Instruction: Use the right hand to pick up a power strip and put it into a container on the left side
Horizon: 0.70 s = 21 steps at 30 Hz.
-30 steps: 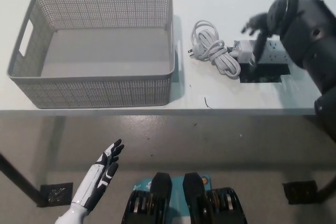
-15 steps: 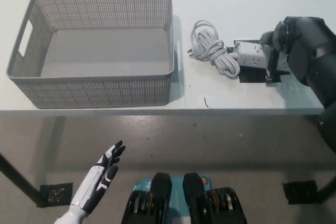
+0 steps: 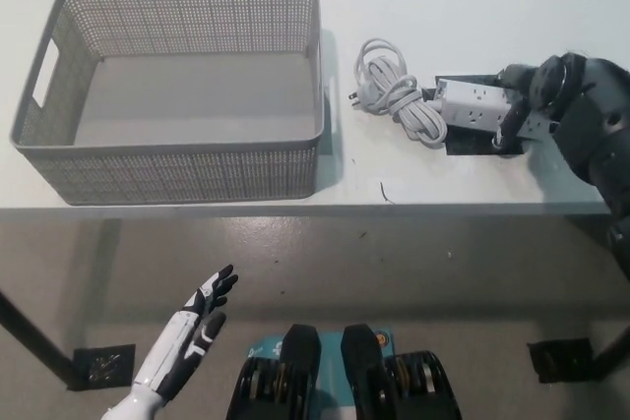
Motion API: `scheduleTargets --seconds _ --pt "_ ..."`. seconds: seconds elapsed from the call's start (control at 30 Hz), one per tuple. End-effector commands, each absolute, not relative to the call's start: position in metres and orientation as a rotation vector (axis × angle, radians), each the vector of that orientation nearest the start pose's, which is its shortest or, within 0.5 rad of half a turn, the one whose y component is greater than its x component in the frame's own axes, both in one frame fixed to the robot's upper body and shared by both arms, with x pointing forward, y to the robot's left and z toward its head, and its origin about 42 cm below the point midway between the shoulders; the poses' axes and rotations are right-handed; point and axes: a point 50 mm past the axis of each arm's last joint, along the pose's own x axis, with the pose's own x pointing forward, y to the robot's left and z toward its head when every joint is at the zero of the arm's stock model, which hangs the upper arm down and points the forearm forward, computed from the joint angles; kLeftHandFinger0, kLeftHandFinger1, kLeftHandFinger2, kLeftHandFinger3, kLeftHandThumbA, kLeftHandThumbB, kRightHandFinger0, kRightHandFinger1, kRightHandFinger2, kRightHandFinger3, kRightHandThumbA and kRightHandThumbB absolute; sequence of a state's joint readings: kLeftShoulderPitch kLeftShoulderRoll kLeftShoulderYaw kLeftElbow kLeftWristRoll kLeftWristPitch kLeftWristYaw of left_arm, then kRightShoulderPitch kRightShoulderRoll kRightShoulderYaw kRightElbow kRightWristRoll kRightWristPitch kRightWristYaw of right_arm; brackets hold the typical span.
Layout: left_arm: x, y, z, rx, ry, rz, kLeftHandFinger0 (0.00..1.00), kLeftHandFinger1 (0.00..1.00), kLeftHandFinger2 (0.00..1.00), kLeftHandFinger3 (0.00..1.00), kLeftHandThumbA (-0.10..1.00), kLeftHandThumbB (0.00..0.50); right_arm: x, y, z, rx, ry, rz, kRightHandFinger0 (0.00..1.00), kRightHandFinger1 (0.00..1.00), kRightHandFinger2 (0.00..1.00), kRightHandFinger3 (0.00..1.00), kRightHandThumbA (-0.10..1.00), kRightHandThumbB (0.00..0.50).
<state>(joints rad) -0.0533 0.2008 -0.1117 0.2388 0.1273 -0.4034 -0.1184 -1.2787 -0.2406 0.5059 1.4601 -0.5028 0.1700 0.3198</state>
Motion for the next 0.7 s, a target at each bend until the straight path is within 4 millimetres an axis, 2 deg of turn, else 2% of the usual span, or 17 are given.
scheduleTargets --seconds 0.0,0.03,0.07,0.17,0.2,0.23,0.27,0.3,0.33,0.37,0.4,0.43,0.47,0.53,0.57,0.63,0.67 --pt "0.301 0.244 0.087 0.352 -0.248 -0.322 1.0 1.0 1.0 1.0 0.87 0.159 0.59 -0.215 0.278 -1.037 0.233 0.142 1.0 1.0 1.0 0.9 0.06 0.203" --pt "0.301 0.244 0.087 0.355 -0.249 -0.322 1.0 1.0 1.0 1.0 0.85 0.155 0.59 -0.215 0.278 -1.031 0.228 0.13 1.0 1.0 1.0 0.87 0.09 0.203" --pt "0.303 0.243 0.088 0.357 -0.251 -0.324 1.0 1.0 1.0 1.0 0.83 0.15 0.59 -0.216 0.277 -1.025 0.211 0.122 1.0 1.0 1.0 0.64 0.09 0.199" --pt "0.306 0.244 0.089 0.374 -0.265 -0.33 1.0 1.0 1.0 1.0 0.76 0.133 0.59 -0.216 0.278 -0.997 0.178 0.097 1.0 1.0 1.0 0.39 0.0 0.158" --pt "0.307 0.244 0.089 0.375 -0.266 -0.331 1.0 1.0 1.0 1.0 0.73 0.136 0.59 -0.217 0.277 -0.988 0.172 0.092 1.0 0.97 0.8 0.2 -0.03 0.15" --pt "0.307 0.244 0.089 0.375 -0.267 -0.332 1.0 1.0 1.0 1.0 0.71 0.141 0.59 -0.218 0.277 -0.98 0.165 0.083 0.82 0.84 0.69 0.22 -0.05 0.149" --pt "0.308 0.243 0.089 0.376 -0.265 -0.333 1.0 1.0 1.0 1.0 0.7 0.154 0.59 -0.218 0.278 -0.979 0.16 0.074 0.75 0.78 0.65 0.26 -0.02 0.142" --pt "0.308 0.243 0.089 0.378 -0.261 -0.333 1.0 1.0 1.0 1.0 0.7 0.157 0.59 -0.218 0.278 -0.979 0.157 0.068 0.73 0.76 0.65 0.27 -0.01 0.138" --pt "0.309 0.242 0.089 0.385 -0.263 -0.337 1.0 1.0 1.0 1.0 0.66 0.164 0.59 -0.219 0.281 -0.972 0.156 0.059 0.95 1.0 1.0 0.51 -0.03 0.137" --pt "0.309 0.242 0.089 0.389 -0.267 -0.339 1.0 1.0 1.0 1.0 0.66 0.165 0.591 -0.22 0.282 -0.965 0.158 0.053 1.0 1.0 1.0 0.55 -0.03 0.137" --pt "0.31 0.242 0.089 0.391 -0.263 -0.34 1.0 1.0 1.0 1.0 0.66 0.173 0.591 -0.22 0.282 -0.948 0.16 0.048 0.92 0.99 0.98 0.55 -0.03 0.143" --pt "0.31 0.242 0.089 0.394 -0.264 -0.34 1.0 1.0 1.0 1.0 0.66 0.174 0.591 -0.221 0.283 -0.877 0.169 0.037 0.91 0.97 0.97 0.67 -0.05 0.162" --pt "0.311 0.242 0.09 0.394 -0.265 -0.339 1.0 1.0 1.0 1.0 0.66 0.175 0.591 -0.222 0.284 -0.81 0.177 0.03 0.9 0.95 0.93 0.71 -0.05 0.174" --pt "0.311 0.242 0.089 0.397 -0.265 -0.339 1.0 1.0 1.0 1.0 0.68 0.163 0.591 -0.224 0.284 -0.72 0.191 0.01 0.84 0.9 0.87 0.67 0.0 0.201" --pt "0.311 0.242 0.089 0.395 -0.266 -0.34 1.0 1.0 1.0 1.0 0.7 0.147 0.592 -0.225 0.286 -0.622 0.2 0.003 0.14 0.18 0.3 0.4 -0.02 0.19" --pt "0.312 0.243 0.089 0.395 -0.269 -0.342 1.0 1.0 1.0 1.0 0.71 0.139 0.593 -0.225 0.289 -0.465 0.201 -0.007 0.0 0.1 0.32 0.31 -0.05 0.184" --pt "0.312 0.245 0.089 0.393 -0.267 -0.343 1.0 1.0 1.0 1.0 0.73 0.141 0.594 -0.224 0.294 -0.246 0.186 0.004 0.0 0.03 0.35 0.21 -0.1 0.163"
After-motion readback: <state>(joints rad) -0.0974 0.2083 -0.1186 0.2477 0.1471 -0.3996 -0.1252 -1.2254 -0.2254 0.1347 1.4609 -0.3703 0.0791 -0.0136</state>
